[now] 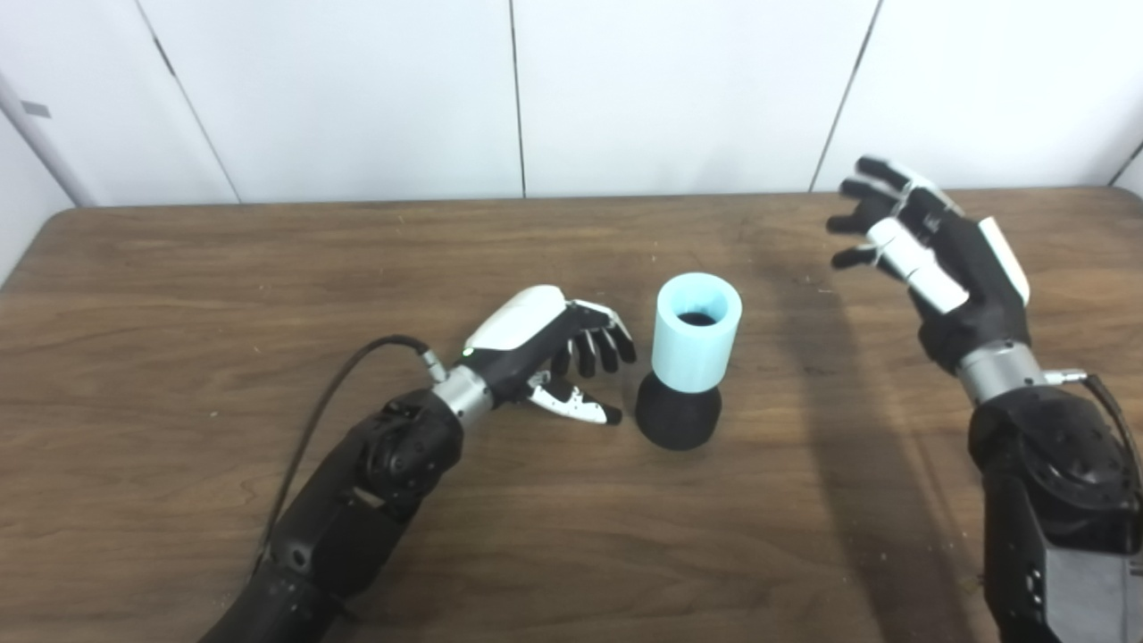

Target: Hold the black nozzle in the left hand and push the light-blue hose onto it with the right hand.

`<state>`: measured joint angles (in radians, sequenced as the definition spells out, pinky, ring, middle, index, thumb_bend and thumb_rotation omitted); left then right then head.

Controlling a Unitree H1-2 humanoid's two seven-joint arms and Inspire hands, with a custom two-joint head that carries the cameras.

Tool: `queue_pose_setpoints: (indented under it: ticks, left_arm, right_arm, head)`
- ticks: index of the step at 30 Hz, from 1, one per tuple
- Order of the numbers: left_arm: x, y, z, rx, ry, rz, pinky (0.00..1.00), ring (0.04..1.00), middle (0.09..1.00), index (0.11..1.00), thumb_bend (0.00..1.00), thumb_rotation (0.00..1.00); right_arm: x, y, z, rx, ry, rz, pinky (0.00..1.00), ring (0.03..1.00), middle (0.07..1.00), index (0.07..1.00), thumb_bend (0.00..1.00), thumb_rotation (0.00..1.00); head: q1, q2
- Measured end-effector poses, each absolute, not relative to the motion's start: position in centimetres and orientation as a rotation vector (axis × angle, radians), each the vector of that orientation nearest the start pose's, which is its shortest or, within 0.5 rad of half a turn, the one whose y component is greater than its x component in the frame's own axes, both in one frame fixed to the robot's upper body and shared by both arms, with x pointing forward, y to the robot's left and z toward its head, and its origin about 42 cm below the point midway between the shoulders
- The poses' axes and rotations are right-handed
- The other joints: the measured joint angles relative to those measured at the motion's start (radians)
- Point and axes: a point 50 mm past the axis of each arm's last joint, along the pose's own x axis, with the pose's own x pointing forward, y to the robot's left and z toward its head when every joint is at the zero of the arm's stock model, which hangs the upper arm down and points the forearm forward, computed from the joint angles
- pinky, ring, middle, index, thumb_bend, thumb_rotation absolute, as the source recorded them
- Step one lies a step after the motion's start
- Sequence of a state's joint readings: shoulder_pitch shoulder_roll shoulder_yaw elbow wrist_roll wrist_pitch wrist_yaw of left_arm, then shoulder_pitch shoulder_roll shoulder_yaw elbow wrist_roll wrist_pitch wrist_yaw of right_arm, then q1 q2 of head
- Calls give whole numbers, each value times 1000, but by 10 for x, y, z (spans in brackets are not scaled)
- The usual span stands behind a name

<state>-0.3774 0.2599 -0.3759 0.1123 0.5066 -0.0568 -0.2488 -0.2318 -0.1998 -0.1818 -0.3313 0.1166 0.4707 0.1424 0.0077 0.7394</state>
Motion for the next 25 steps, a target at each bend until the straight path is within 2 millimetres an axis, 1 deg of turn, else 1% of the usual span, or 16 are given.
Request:
queue_pose_setpoints:
  ticks: [1,3,4,5,6,7,8,9,10,13,17,19,21,25]
  left_arm:
    - [374,169,164,850,-249,-575,596,635,695,718,764,93]
    - [369,177,163,779,-208,-546,618,670,739,752,776,124]
    - [367,180,164,742,-191,-533,674,715,779,774,761,152]
    - [365,183,165,696,-172,-517,703,751,809,797,746,182]
    - [362,186,168,644,-154,-495,711,778,834,823,736,221]
    - [359,190,169,589,-136,-463,714,796,852,844,731,255]
    - [356,192,170,555,-125,-445,715,802,858,851,729,266]
    - [353,192,170,524,-114,-433,711,812,866,867,736,310]
    - [352,192,169,495,-110,-427,707,818,871,885,762,382]
    - [345,196,168,396,-110,-389,701,816,871,900,778,448]
    - [342,200,170,251,-124,-331,639,779,821,868,716,406]
    - [343,200,171,175,-135,-294,625,772,809,858,703,395]
    - [343,198,172,125,-142,-263,611,763,793,848,672,368]
    - [339,195,177,67,-165,-233,606,750,775,839,660,359]
  right_arm:
    - [331,-283,234,-65,-100,60,482,660,778,794,530,354]
    - [332,-278,229,-42,-84,86,479,659,780,793,559,375]
    - [332,-276,228,-30,-78,98,478,662,786,793,581,397]
    - [333,-272,227,-21,-74,110,480,666,788,796,590,409]
    - [333,-269,226,-12,-72,124,486,671,791,801,596,416]
    - [333,-266,226,-6,-70,140,491,676,794,805,600,419]
    - [333,-264,225,0,-67,151,493,677,795,806,601,421]
    - [333,-262,224,2,-65,156,494,679,797,811,601,421]
    - [332,-262,224,7,-63,161,501,680,799,817,601,422]
    - [333,-261,222,19,-58,165,513,681,800,823,596,417]
    - [331,-261,219,32,-51,153,516,680,798,825,594,405]
    - [329,-259,216,53,-43,133,516,676,795,825,593,394]
    - [327,-258,212,75,-36,108,507,665,787,816,600,372]
    - [324,-257,206,116,-27,60,505,661,777,797,601,364]
  head:
    - [2,0]
    - [2,0]
    - [2,0]
    - [3,-2]
    - [5,-2]
    - [6,-2]
    - [6,-2]
    - [6,-2]
    - [6,-2]
    - [9,0]
    - [8,3]
    - [8,3]
    - [8,3]
    - [6,3]
